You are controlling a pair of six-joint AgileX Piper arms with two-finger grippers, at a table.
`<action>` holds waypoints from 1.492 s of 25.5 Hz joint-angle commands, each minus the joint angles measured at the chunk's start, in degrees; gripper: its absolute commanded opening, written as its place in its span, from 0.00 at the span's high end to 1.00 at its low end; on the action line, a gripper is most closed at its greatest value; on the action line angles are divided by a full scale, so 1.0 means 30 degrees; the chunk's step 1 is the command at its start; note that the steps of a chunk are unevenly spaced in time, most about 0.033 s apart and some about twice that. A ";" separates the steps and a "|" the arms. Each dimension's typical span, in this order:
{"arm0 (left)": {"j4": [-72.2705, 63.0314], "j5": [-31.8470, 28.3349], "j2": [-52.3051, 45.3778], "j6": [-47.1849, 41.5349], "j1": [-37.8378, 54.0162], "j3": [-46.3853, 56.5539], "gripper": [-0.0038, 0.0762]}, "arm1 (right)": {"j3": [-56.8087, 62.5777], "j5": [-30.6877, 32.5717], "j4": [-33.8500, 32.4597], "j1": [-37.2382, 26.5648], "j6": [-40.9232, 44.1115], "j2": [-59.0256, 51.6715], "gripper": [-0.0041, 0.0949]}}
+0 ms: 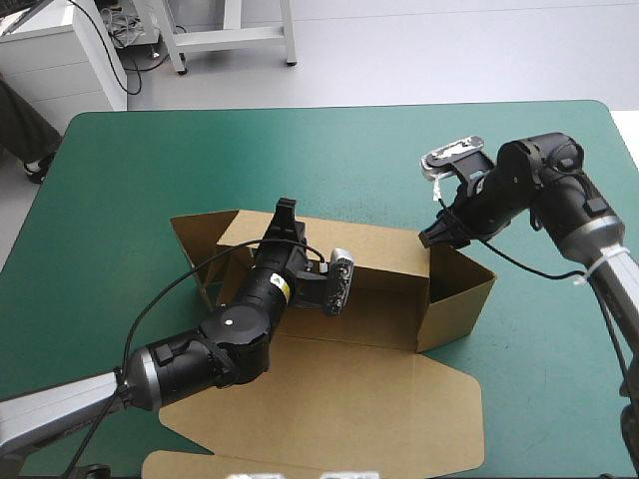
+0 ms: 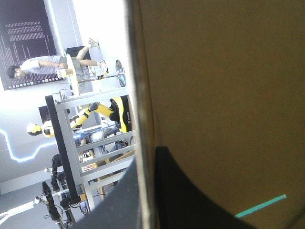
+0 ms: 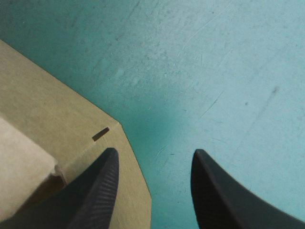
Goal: Fold the box
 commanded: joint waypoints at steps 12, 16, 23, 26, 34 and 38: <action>0.0784 -0.0751 -0.0627 0.0300 0.0013 -0.0525 0.96 | 0.7831 -0.2811 0.3208 -0.0106 -0.0425 -0.7118 0.55; 0.0784 -0.0949 -0.0550 0.0300 0.0013 -0.0525 0.96 | 0.9161 -0.3626 0.5933 -0.0106 -0.1845 -0.7943 0.55; 0.0619 -0.0949 0.0107 0.1078 0.0013 -0.0525 0.96 | 1.0019 -0.3854 0.6737 -0.0106 -0.1935 -0.9023 0.55; 0.0788 -0.0968 0.0479 0.1078 0.0204 -0.0525 0.96 | 1.0379 -0.4511 0.6973 -0.0106 -0.1935 -0.9721 0.55; 0.0878 -0.0864 0.0896 0.0952 0.0575 -0.0649 0.96 | 1.1361 -0.6718 0.6595 -0.0106 -0.1412 -1.0034 0.55; 0.0754 -0.0991 0.0896 0.0916 0.0575 -0.1135 0.96 | 1.1883 -0.7951 0.6630 -0.0106 -0.1457 -0.9772 0.55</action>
